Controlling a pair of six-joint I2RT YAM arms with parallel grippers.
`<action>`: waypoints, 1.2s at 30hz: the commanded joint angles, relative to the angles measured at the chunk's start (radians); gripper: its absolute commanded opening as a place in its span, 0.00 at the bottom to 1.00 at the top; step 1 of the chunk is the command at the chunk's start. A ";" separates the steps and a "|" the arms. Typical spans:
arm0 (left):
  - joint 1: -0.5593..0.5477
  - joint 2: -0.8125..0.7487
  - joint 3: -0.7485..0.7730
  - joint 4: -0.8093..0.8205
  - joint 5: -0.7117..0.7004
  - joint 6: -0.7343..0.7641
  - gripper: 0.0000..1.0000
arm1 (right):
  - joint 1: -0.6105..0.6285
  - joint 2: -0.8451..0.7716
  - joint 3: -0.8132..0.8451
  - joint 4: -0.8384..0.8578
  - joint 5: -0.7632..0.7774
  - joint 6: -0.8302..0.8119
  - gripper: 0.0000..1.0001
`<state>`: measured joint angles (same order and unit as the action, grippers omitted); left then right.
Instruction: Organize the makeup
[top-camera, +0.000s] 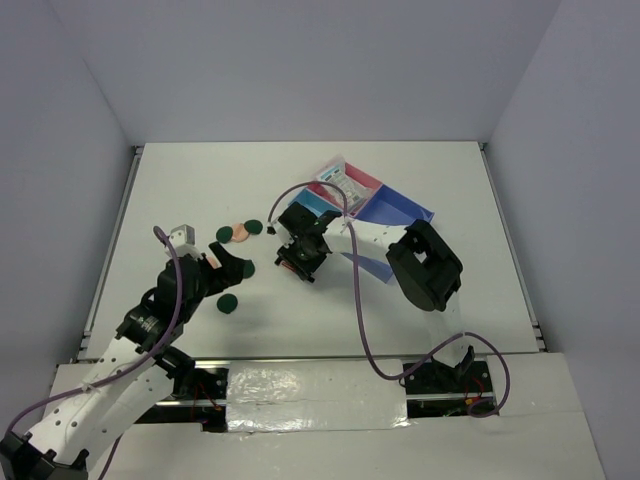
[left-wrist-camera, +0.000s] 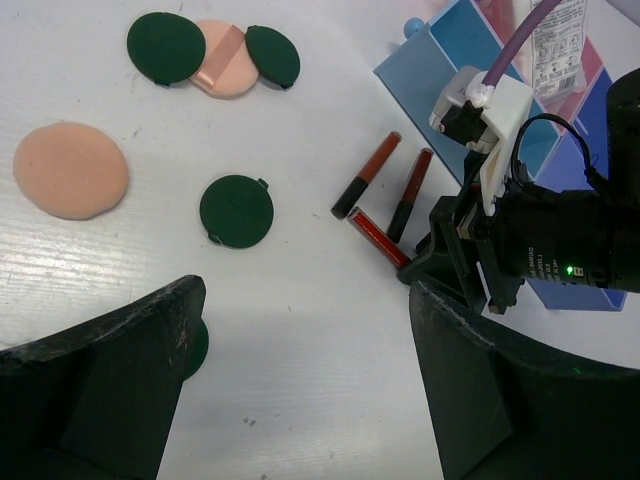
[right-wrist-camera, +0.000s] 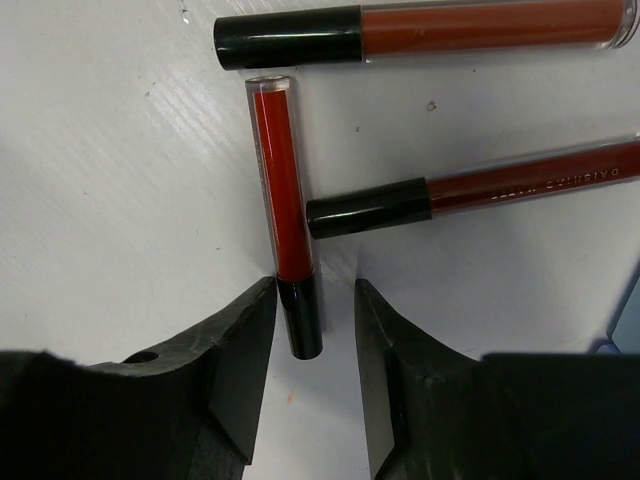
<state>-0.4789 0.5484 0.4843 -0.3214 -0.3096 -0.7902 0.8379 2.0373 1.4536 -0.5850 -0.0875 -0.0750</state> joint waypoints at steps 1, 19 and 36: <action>0.005 0.007 0.002 0.044 -0.008 -0.007 0.95 | 0.012 0.006 0.002 0.037 0.020 -0.002 0.44; 0.005 0.045 -0.018 0.099 0.012 -0.006 0.95 | 0.033 -0.141 -0.168 0.082 -0.214 -0.115 0.18; 0.005 0.097 -0.035 0.179 0.052 -0.017 0.94 | -0.253 -0.592 -0.259 0.072 -0.558 -0.303 0.10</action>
<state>-0.4789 0.6460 0.4618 -0.2031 -0.2752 -0.7921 0.6872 1.5070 1.2179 -0.5697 -0.6197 -0.3920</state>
